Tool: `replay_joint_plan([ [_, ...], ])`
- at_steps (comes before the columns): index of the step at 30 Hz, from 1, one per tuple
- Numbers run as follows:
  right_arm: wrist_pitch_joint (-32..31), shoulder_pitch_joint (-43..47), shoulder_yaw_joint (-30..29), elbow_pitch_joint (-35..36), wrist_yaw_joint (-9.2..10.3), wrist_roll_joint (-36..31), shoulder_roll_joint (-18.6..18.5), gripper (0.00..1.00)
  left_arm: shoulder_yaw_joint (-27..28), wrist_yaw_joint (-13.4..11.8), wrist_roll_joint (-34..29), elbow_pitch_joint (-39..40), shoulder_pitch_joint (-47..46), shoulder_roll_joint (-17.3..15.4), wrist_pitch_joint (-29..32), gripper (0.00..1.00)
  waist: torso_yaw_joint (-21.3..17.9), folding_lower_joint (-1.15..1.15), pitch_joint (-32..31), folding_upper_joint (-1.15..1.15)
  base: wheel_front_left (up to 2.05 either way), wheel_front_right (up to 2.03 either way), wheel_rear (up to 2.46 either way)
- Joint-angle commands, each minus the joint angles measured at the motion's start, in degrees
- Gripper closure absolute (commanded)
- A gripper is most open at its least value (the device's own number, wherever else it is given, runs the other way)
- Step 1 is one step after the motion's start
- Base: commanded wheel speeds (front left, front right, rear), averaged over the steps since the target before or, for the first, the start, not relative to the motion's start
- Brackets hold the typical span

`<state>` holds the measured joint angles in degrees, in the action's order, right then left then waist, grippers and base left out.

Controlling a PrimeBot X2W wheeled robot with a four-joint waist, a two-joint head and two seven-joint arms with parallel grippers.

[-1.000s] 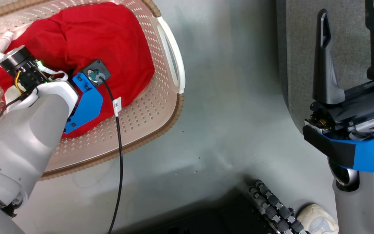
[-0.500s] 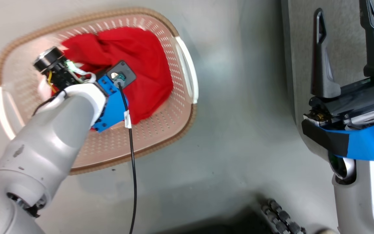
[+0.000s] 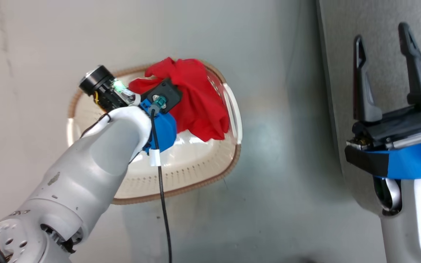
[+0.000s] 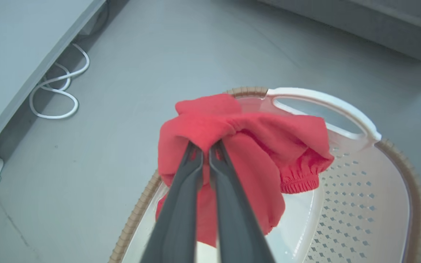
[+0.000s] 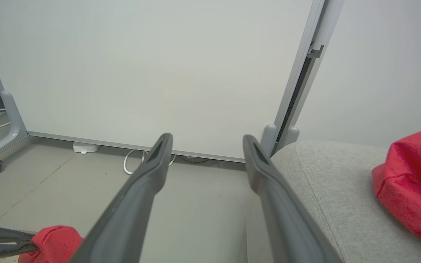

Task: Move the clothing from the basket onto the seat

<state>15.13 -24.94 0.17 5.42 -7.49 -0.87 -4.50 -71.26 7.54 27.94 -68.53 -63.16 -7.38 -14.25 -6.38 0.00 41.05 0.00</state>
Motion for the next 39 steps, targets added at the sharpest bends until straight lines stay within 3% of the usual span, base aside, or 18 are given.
replay_joint_plan([
  [1,0.0,1.2,-0.3,-0.6,-0.01,0.2,-0.6,0.00,0.5,-0.2,0.7,0.8,1.0,0.4,-0.6,1.00,2.4,0.00,-4.7,0.00,0.00,0.00,0.00],
  [6,0.0,3.2,-0.7,-2.5,-0.01,0.8,-1.3,0.00,3.0,-0.6,1.9,5.1,1.9,0.9,-1.0,1.00,3.7,0.00,-10.1,0.00,0.00,0.00,0.00],
  [25,0.0,13.1,-1.8,-7.6,-0.01,1.9,-1.2,0.00,15.2,-3.6,0.6,23.7,11.5,-2.0,-1.0,1.00,5.6,0.00,-27.8,0.00,0.00,0.00,0.00],
  [39,0.0,18.4,-3.0,-8.5,-0.01,2.5,-0.4,0.00,17.1,-3.5,-1.3,28.5,16.4,-2.2,-1.0,1.00,7.5,0.00,-34.9,0.00,0.00,0.00,0.00],
])
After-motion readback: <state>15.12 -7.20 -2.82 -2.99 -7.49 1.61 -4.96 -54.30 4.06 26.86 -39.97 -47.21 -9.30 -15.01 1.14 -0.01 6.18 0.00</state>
